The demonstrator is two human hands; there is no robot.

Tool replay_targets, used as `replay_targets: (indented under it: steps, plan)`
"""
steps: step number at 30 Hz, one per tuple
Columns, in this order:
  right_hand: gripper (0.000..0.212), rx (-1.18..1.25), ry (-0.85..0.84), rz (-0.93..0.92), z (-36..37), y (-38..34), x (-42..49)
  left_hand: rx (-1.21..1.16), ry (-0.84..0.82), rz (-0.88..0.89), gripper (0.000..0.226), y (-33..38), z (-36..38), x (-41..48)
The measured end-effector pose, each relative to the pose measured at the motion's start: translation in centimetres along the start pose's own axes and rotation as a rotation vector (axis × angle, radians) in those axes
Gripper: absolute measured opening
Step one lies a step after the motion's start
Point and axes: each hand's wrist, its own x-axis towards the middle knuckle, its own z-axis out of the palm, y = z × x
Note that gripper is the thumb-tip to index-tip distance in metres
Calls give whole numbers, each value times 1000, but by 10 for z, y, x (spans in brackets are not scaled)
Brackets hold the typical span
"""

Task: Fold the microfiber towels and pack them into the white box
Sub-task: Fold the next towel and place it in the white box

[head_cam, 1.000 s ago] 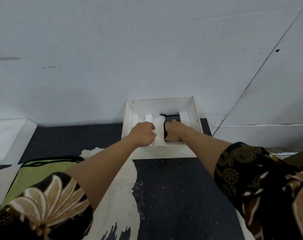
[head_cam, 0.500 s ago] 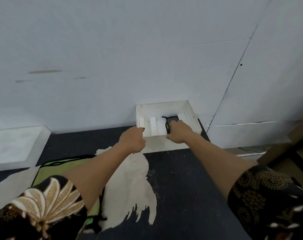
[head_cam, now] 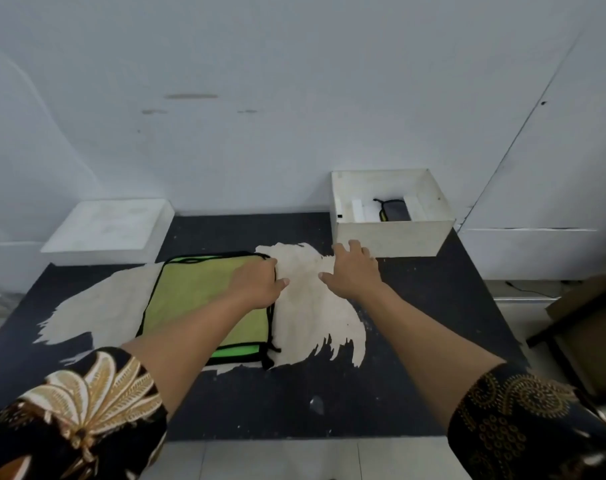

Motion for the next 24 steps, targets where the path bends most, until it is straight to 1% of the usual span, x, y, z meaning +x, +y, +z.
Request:
replay_targets:
  steps: [6,14,18,24]
  plan:
    - [69,28,-77,-79,34,-29,-9,-24,-5,-126,63,-31,20,-28]
    - [60,29,-208,-179,82,-68,-25,-40,-53,-254,61,-75,43,-68]
    - [55,31,-254,-175,99,-84,-26,-47,-81,-310,61,-111,50,-79]
    - [48,90,-265,-112,115,-101,-19,-39,-120,-364,64,-167,50,-82]
